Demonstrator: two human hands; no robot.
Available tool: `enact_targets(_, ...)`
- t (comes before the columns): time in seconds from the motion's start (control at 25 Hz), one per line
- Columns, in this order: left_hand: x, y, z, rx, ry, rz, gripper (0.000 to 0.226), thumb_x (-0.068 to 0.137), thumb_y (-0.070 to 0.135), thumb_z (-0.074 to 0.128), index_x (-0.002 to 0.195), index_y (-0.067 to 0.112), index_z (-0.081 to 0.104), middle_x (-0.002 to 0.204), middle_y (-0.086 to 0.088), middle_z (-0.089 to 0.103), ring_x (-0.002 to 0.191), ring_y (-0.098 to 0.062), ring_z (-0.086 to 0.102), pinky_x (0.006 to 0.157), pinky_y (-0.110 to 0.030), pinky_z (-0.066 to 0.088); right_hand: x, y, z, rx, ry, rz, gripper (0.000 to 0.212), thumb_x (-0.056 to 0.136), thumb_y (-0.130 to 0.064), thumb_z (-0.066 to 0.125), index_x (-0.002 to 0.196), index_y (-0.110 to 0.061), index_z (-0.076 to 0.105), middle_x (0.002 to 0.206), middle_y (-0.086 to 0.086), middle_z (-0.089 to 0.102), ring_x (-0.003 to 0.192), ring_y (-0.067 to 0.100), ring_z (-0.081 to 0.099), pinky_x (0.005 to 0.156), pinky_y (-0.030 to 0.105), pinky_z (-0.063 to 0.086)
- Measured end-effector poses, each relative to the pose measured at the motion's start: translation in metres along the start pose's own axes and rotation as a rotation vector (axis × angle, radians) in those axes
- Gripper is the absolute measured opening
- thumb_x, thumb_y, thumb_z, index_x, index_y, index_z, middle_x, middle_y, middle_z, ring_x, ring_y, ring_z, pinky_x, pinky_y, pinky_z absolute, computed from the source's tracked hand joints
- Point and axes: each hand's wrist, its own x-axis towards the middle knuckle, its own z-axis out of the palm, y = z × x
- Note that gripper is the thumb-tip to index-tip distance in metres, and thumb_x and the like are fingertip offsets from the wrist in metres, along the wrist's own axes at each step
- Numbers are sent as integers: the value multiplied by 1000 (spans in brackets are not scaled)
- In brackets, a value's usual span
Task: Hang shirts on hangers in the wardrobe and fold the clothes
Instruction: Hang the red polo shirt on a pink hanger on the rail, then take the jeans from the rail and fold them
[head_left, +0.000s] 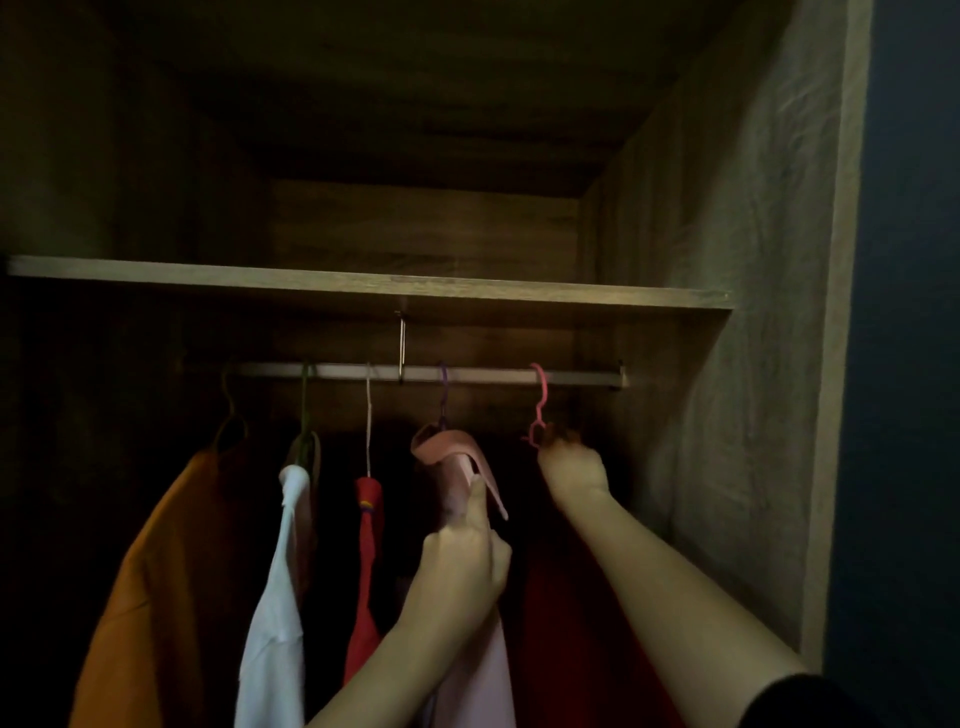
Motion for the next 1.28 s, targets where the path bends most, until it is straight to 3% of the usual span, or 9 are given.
enact_targets(0.24,3,3,11,141,-81,-28,66,96,24,40,151,12,5,101,-6,66,89,-21,66,82,-32,51,4,6,10,61,-17,-8,43,98,-2,27,141,1,25,130,17,51,116,32,52,82,40,50)
enact_targets(0.44,-10,13,-4,148,-77,-84,75,96,48,36,151,17,-3,115,-13,63,103,-32,62,87,-39,46,-8,4,-5,173,11,-2,39,98,-20,38,134,-4,39,130,14,51,123,30,43,86,39,48)
enact_targets(0.52,-16,17,-19,157,-6,-79,67,98,42,31,151,15,3,119,-14,62,104,-33,62,87,-39,44,-24,-2,-21,258,101,-20,36,97,-24,39,126,-5,48,126,14,54,121,31,42,89,39,46)
enact_targets(0.72,-51,14,-68,167,130,-112,57,92,25,34,146,9,27,115,-20,65,103,-38,62,88,-41,45,-81,-25,-58,517,437,-115,34,92,-8,40,116,10,57,109,28,62,100,42,54,90,43,42)
enact_targets(0.88,-122,-17,-116,158,200,-176,57,82,27,32,130,6,53,106,-22,68,98,-39,63,82,-41,47,-150,-77,-64,716,492,-184,45,89,-17,33,119,7,56,109,24,63,98,40,58,91,41,40)
enact_targets(0.96,-177,-44,-137,170,200,-263,51,84,26,35,124,4,58,103,-22,70,95,-38,65,80,-40,48,-199,-127,-55,811,452,-282,46,88,-19,32,119,6,56,113,23,62,102,38,58,94,36,35)
enact_targets(1.04,-245,-76,-150,217,180,-374,46,88,25,38,124,5,58,106,-22,69,96,-36,66,82,-40,50,-257,-183,-42,883,296,-399,49,91,-23,30,124,4,53,121,21,58,110,36,55,96,31,31)
enact_targets(1.16,-359,-118,-170,255,115,-572,35,94,16,46,125,4,57,110,-20,68,100,-35,64,85,-37,46,-345,-261,-25,961,45,-557,54,92,-33,29,130,-1,48,130,19,51,116,35,50,102,38,35)
enact_targets(1.28,-469,-147,-192,273,84,-800,42,90,23,43,123,2,59,106,-24,68,98,-38,65,84,-39,47,-420,-323,-14,959,-115,-729,53,94,-38,34,135,-6,45,136,20,46,120,37,47,102,41,38)
